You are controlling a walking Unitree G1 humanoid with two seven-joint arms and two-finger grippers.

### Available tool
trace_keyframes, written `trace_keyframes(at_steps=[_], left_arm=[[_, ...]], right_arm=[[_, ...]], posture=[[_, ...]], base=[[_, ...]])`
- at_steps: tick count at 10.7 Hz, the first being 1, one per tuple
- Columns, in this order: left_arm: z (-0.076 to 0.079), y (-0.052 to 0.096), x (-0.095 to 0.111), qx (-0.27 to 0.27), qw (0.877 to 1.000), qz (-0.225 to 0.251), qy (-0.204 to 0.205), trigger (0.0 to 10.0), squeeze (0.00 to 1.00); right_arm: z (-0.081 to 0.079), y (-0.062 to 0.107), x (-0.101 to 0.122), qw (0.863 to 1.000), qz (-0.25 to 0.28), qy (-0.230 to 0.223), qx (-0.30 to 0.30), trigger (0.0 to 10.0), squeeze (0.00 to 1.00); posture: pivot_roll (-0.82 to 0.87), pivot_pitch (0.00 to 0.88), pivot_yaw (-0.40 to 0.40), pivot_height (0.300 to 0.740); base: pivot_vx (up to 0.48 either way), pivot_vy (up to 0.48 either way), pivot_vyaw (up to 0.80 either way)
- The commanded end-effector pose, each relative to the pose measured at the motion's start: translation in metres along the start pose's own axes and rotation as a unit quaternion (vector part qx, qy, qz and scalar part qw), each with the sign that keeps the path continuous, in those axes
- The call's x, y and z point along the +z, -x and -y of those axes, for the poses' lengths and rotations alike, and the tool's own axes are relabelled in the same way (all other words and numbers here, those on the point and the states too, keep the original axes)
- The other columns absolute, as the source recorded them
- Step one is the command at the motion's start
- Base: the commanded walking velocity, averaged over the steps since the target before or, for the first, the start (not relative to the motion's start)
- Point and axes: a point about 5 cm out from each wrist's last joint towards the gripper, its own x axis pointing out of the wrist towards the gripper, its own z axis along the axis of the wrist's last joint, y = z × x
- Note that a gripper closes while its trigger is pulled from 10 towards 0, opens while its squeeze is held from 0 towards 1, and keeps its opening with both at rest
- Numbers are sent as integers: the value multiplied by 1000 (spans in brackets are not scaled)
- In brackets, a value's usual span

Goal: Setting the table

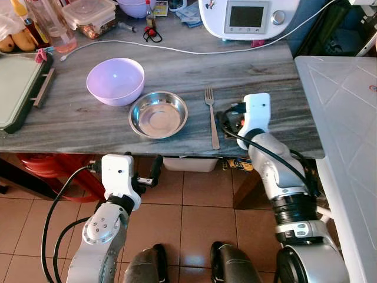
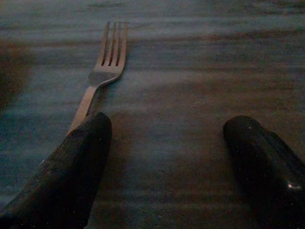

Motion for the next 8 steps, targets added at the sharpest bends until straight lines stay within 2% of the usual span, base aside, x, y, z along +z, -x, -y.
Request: trace_keyframes(at_steps=[1, 8], left_arm=[[-2, 1, -4, 4, 1000, -9, 0, 10000, 0], [-1, 0, -4, 3, 1000, -8, 0, 10000, 0]], right_arm=[[-22, -3, -16, 998, -42, -6, 46, 10000, 0], [-32, -11, -13, 997, -35, -12, 65, 10000, 0]], posture=[[19, 212, 46, 740], [19, 210, 46, 740]], base=[[0, 0, 0], [0, 0, 0]])
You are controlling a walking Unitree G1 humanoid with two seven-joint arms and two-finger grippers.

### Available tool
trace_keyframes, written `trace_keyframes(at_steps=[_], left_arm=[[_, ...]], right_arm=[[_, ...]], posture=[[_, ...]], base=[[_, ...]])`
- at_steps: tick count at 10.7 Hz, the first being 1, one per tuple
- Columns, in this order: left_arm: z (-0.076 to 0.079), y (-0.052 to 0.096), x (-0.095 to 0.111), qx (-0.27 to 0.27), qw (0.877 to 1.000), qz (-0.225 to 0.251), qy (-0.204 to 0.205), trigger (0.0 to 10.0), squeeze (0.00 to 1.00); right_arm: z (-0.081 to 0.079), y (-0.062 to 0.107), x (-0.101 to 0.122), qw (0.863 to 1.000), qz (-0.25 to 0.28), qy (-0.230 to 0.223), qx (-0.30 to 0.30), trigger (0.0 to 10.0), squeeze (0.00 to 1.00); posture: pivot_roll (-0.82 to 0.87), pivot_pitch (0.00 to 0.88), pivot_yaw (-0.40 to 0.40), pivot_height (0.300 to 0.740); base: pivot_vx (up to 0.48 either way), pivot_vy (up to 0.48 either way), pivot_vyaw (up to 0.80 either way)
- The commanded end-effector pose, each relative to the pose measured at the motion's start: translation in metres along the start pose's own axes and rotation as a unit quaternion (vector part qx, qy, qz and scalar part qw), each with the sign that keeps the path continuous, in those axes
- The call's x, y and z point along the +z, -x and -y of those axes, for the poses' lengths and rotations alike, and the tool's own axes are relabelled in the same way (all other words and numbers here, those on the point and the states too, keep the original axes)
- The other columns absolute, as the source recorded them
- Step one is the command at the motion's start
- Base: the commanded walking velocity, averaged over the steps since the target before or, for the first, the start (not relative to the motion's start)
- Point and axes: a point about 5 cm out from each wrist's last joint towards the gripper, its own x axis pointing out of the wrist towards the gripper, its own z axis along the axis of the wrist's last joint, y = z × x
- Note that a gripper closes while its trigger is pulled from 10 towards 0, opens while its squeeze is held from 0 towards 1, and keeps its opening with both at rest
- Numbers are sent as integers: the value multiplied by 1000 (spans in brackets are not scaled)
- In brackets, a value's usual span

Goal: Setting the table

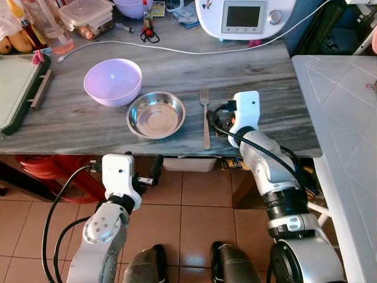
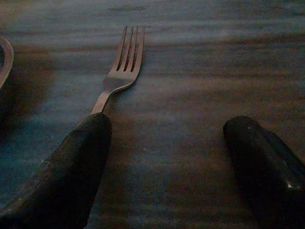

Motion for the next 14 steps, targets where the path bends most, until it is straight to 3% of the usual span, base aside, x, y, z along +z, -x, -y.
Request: trace_keyframes(at_steps=[1, 4, 6, 9, 11, 14], left_arm=[[-1, 0, -3, 4, 1000, -6, -1, 10000, 0], [-2, 1, -3, 6, 1000, -6, -1, 10000, 0], [-3, 2, -3, 7, 1000, -5, 1, 10000, 0], [-8, 3, -4, 29, 1000, -4, 10, 10000, 0], [-12, 3, -7, 35, 999, -6, 9, 10000, 0], [-16, -4, -5, 37, 999, 2, 4, 10000, 0]], right_arm=[[-18, -3, -16, 998, -37, -9, 41, 10000, 0], [-17, -2, -16, 999, -32, -7, 39, 10000, 0], [-2, 8, -13, 1000, -12, -5, 10, 10000, 0], [22, 48, -5, 997, 59, 15, -54, 10000, 0], [34, 78, -15, 990, 99, 24, -99, 10000, 0], [36, 91, -24, 988, 101, -3, -115, 10000, 0]], posture=[[21, 210, 45, 740], [23, 208, 43, 740], [21, 202, 43, 740], [9, 160, 43, 740], [-3, 119, 42, 740], [-17, 72, 48, 740]], base=[[0, 0, 0], [0, 0, 0], [0, 0, 0], [0, 0, 0], [-124, 0, 0], [-266, 0, -240]])
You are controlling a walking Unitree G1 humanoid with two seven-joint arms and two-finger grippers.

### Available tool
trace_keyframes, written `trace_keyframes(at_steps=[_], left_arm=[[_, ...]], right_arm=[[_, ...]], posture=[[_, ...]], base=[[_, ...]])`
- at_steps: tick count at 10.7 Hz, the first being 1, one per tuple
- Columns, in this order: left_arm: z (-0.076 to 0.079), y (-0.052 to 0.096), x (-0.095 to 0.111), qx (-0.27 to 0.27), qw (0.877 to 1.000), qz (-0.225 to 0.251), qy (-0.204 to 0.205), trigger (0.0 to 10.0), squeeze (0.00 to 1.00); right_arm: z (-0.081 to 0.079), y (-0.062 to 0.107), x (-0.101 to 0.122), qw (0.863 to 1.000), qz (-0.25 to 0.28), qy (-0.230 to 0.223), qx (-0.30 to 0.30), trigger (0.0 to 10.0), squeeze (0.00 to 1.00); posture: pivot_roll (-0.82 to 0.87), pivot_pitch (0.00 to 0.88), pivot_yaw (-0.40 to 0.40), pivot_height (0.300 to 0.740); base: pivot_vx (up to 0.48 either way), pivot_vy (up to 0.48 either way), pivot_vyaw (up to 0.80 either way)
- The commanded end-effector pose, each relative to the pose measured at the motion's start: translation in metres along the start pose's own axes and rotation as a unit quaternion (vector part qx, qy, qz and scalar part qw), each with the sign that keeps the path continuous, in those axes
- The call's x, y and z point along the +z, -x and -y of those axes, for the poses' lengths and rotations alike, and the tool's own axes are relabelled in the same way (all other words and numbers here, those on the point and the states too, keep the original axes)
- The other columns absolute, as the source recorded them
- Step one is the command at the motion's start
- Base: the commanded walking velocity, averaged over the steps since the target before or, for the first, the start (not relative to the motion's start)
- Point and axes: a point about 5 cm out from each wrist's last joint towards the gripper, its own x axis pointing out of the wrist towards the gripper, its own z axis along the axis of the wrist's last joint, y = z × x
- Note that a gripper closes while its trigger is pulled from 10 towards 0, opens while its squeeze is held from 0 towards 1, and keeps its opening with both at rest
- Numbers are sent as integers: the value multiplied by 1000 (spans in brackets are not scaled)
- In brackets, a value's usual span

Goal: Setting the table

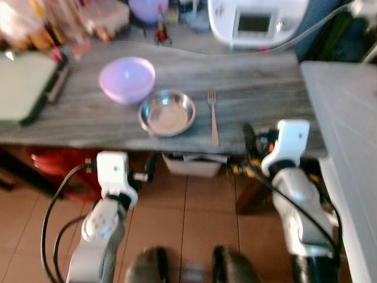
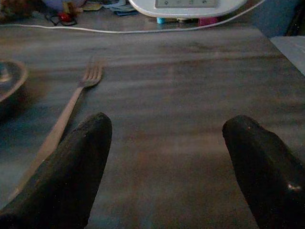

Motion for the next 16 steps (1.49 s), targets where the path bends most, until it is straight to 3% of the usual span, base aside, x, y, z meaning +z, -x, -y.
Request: trace_keyframes(at_steps=[1, 6, 8, 9, 10, 13, 16], left_arm=[[-4, 0, -2, 5, 1000, -1, -4, 10000, 0], [-4, -2, -3, 9, 1000, 4, -5, 10000, 0], [-4, -4, -3, 9, 1000, 6, -5, 10000, 0], [-4, -5, -3, 9, 1000, 7, -5, 10000, 0], [-3, -5, -3, 9, 1000, 8, -3, 10000, 0], [0, -2, -1, -1, 1000, 21, -12, 10000, 0], [-2, -2, -1, 2, 1000, 20, -13, 10000, 0]], right_arm=[[2, 2, 2, 1000, 10, -3, -5, 10000, 0], [9, -2, -2, 1000, -6, 1, -31, 10000, 0], [6, -3, -4, 999, -5, 35, -33, 10000, 0], [3, -3, -5, 1000, -3, 12, -19, 10000, 0], [5, -4, -4, 998, 5, 42, -36, 10000, 0], [6, -1, -8, 1000, -9, -1, -15, 10000, 0], [3, -2, -4, 1000, -3, -10, -2, 10000, 0]], posture=[[-20, 63, 47, 740], [-25, 49, 38, 740], [-31, 48, 35, 740], [-31, 47, 34, 740], [-33, 47, 30, 740], [-31, 54, 28, 740], [-31, 65, 26, 740]], base=[[-289, 0, -494], [-298, 0, 0], [-281, 0, 0], [-285, 0, 0], [-281, 0, 0], [0, 0, 0], [0, -480, 0]])
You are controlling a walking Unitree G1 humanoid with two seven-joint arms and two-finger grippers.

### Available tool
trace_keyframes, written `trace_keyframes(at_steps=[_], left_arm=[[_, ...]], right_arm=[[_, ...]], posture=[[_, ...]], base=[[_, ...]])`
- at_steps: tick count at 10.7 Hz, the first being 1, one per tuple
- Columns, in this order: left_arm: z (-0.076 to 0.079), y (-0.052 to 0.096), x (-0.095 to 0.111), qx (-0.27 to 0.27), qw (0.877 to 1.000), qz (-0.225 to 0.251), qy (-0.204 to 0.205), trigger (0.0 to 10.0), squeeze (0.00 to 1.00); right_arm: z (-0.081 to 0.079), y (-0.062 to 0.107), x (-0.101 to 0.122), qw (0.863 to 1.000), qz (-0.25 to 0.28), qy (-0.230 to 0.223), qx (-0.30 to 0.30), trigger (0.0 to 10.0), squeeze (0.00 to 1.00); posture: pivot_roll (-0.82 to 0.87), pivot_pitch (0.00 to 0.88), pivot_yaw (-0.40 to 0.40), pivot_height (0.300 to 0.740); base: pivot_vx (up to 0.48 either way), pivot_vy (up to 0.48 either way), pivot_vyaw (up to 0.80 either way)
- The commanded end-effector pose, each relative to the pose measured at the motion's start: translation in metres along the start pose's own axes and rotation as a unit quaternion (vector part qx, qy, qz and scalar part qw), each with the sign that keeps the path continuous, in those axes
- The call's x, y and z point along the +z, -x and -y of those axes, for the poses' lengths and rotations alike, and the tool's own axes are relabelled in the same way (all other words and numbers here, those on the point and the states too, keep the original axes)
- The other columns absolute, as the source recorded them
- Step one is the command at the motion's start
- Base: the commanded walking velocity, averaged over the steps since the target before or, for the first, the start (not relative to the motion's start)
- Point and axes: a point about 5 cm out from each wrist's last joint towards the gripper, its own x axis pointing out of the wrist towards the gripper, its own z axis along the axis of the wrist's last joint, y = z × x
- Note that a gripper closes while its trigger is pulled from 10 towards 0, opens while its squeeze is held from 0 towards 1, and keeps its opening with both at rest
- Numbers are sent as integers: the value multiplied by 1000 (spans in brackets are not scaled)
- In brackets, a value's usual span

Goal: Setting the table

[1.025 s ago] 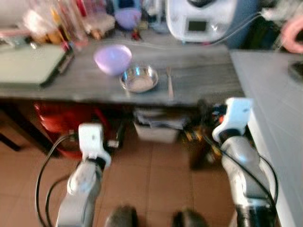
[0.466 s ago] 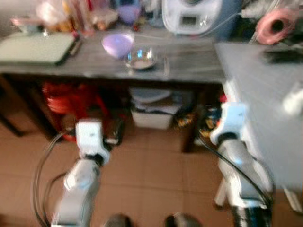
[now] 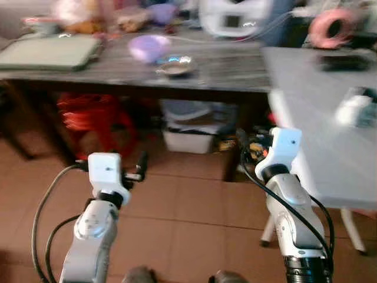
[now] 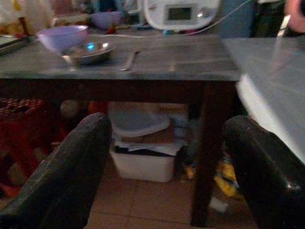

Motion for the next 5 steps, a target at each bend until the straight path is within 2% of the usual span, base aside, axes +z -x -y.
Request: trace_keyframes(at_steps=[1, 5], left_arm=[[6, -2, 1, -11, 1000, 3, 2, 10000, 0], [8, -1, 2, -14, 1000, 0, -1, 10000, 0]], right_arm=[[6, 0, 4, 1000, 6, 3, -6, 10000, 0], [5, -3, 6, 1000, 8, 0, -1, 10000, 0]], posture=[[-31, 66, 26, 740], [-28, 74, 29, 740]], base=[[0, -480, 0], [0, -476, 0]])
